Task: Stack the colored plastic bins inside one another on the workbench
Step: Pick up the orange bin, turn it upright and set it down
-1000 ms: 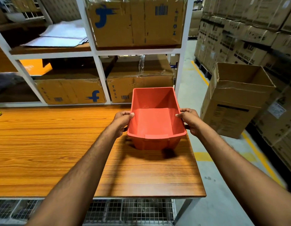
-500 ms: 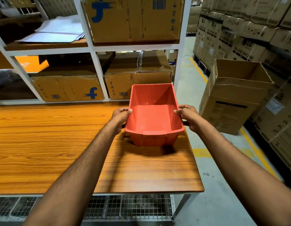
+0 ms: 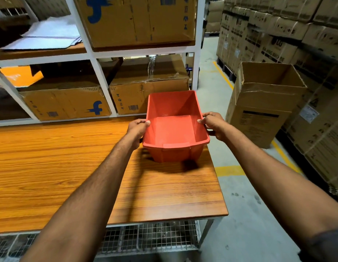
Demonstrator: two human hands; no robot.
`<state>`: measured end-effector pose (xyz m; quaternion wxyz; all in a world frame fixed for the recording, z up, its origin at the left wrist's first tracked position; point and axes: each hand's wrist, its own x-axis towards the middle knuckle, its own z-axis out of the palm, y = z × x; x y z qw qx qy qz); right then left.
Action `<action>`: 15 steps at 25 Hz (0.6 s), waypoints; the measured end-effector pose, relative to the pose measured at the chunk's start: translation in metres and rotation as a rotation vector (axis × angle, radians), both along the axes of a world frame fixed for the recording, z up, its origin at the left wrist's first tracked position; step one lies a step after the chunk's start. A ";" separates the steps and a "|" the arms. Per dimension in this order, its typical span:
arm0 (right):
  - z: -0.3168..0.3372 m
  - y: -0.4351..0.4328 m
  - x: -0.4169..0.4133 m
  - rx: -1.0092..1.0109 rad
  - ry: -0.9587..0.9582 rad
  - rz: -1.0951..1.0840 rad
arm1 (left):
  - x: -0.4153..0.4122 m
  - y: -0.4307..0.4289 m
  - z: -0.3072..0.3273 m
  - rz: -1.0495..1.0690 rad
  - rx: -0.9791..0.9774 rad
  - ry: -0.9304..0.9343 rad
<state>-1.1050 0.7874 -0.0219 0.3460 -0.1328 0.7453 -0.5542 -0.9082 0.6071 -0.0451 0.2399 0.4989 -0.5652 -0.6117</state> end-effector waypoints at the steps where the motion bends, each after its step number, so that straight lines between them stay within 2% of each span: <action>1: 0.000 -0.001 -0.001 0.000 -0.002 0.003 | -0.001 -0.001 0.000 0.006 0.003 -0.004; 10: 0.003 0.004 -0.005 0.000 0.013 0.021 | -0.001 0.009 0.012 0.007 -0.023 -0.008; 15: -0.019 0.054 0.031 -0.148 0.150 -0.224 | 0.042 0.052 0.016 0.102 -0.210 0.096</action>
